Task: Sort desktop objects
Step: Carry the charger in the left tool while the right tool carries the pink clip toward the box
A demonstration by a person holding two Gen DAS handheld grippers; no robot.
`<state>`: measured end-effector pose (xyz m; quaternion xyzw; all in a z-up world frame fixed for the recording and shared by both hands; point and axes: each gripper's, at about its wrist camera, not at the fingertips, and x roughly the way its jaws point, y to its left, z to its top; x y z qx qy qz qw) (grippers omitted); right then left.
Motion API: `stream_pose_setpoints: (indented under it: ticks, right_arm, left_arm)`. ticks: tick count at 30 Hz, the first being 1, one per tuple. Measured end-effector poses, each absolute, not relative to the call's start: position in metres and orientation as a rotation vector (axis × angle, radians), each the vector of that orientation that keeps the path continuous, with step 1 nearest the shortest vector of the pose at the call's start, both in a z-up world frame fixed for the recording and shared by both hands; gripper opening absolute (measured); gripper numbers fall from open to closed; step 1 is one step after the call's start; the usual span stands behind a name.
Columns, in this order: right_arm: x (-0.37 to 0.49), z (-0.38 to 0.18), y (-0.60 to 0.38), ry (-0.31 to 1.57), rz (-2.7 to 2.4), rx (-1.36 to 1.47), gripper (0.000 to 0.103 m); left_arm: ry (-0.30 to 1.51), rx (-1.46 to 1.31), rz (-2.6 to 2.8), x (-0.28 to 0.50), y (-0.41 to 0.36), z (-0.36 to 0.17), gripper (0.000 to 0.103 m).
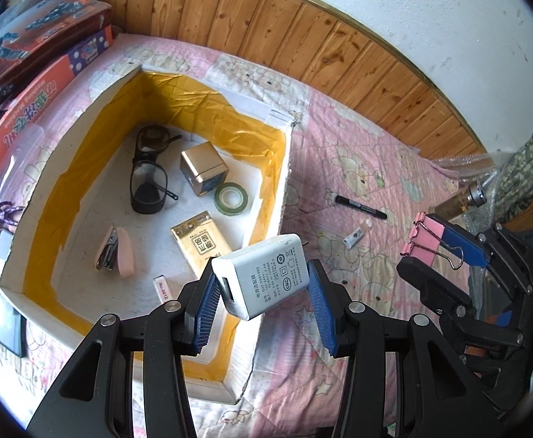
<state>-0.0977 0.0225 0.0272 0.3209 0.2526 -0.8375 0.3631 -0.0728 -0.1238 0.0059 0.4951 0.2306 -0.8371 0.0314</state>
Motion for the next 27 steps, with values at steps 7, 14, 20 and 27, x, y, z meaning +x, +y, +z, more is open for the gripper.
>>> stream_pose_setpoints:
  ticks: [7, 14, 20, 27]
  right_arm:
    - [-0.104, 0.029, 0.006, 0.658, -2.118, 0.807, 0.035]
    - [-0.111, 0.031, -0.012, 0.667, -2.078, 0.781, 0.035]
    - [-0.118, 0.033, -0.025, 0.665, -2.048, 0.763, 0.035]
    - [-0.123, 0.032, -0.043, 0.663, -2.007, 0.748, 0.035]
  left_arm:
    - [0.726, 1.524, -2.546, -0.073, -0.134, 0.002, 0.048]
    - [0.744, 1.523, -2.506, -0.071, -0.145, -0.004, 0.048]
    - [0.765, 1.516, -2.464, -0.069, -0.158, -0.008, 0.048]
    - [0.787, 1.505, -2.414, -0.067, -0.177, -0.013, 0.048]
